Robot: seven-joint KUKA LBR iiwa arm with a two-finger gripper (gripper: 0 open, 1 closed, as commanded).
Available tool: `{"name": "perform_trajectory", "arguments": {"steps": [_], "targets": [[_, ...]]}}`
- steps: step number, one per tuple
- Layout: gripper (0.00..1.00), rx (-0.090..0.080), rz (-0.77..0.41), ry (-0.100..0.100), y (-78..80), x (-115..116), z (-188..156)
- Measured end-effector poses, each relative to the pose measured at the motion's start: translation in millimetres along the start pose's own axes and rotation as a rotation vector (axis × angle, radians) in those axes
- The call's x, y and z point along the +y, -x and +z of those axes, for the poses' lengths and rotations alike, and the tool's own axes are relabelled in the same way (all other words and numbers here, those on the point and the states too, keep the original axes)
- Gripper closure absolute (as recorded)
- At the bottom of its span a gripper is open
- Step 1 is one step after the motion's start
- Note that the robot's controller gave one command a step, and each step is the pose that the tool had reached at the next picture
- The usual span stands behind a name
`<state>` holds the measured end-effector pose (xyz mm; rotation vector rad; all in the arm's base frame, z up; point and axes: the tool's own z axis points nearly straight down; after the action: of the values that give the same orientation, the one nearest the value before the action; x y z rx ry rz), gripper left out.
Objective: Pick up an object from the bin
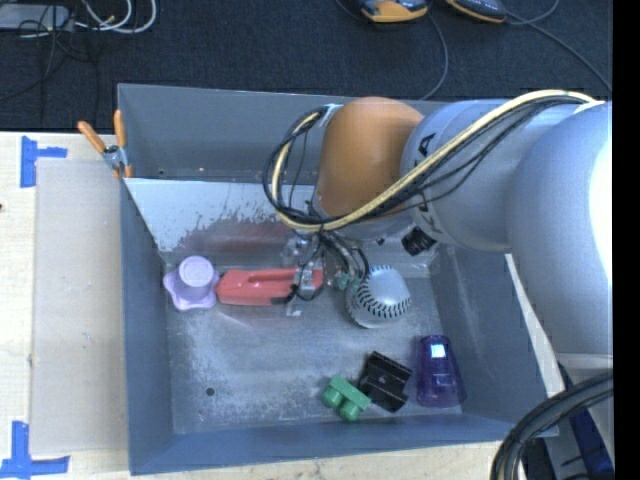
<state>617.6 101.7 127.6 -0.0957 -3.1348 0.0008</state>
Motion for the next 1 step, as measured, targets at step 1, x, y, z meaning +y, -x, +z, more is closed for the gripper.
{"name": "perform_trajectory", "arguments": {"steps": [1], "targets": [[1.00,-0.011,-0.001,0.002,2.1,-0.5,-35.2]]}}
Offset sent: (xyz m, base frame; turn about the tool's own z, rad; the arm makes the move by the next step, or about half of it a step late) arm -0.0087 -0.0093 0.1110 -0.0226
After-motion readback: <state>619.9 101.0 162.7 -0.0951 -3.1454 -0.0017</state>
